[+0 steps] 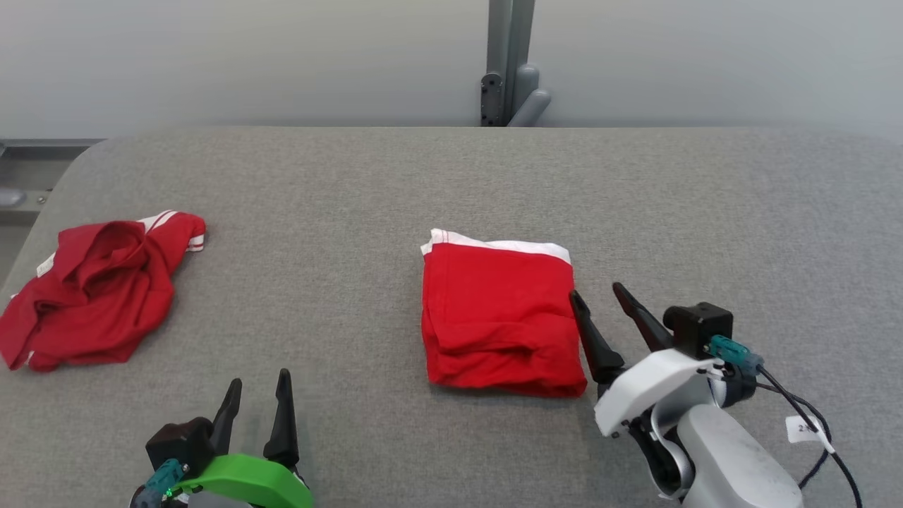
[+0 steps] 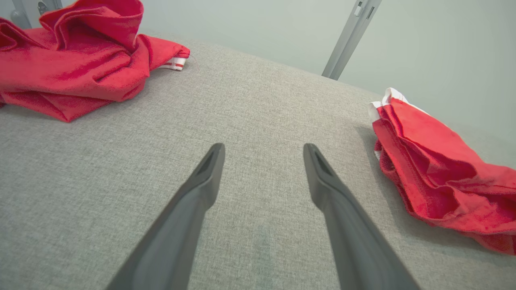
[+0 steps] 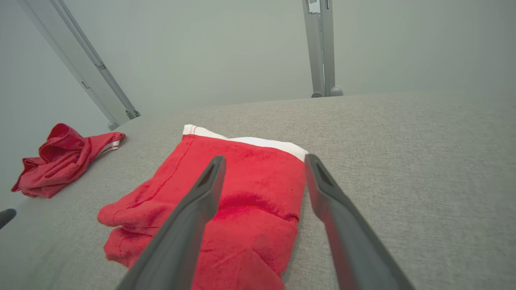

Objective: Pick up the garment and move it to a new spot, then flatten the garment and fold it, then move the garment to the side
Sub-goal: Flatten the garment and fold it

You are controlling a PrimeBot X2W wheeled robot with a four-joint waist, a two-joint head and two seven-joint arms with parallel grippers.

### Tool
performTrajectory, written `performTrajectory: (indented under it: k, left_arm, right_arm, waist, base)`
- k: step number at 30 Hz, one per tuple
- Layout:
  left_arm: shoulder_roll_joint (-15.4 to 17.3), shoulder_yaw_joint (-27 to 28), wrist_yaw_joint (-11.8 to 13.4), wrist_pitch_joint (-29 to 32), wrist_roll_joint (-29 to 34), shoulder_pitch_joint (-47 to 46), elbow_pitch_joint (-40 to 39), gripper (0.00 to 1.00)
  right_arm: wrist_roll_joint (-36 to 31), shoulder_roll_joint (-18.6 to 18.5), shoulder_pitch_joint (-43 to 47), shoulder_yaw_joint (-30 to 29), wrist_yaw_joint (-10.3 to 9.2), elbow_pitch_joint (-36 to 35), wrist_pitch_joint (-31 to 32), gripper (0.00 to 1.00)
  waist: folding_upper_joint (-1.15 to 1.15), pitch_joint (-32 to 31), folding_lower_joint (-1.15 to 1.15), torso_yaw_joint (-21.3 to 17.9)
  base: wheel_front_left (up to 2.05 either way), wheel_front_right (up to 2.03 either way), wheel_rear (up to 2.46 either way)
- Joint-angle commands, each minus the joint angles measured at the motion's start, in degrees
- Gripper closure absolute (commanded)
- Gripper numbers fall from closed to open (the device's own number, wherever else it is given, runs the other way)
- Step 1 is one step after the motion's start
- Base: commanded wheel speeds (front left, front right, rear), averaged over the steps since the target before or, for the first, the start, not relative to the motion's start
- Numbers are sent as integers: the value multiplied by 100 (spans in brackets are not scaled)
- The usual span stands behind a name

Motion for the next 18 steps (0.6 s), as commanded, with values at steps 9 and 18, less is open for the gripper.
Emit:
performTrajectory:
  k: [9,18]
  left_arm:
    - [22,384,59,6,371,349,-292,0]
    - [22,672,52,6,462,714,-620,0]
  right_arm:
    - [-717,4,853,-890,-3,-553,-16,0]
    - [-929,67,1393,-1230,-3,-719,-16,0]
  waist:
    - [49,-219,0,-602]
    - [49,-362,0,-725]
  base:
    - [0,0,0]
    - [0,0,0]
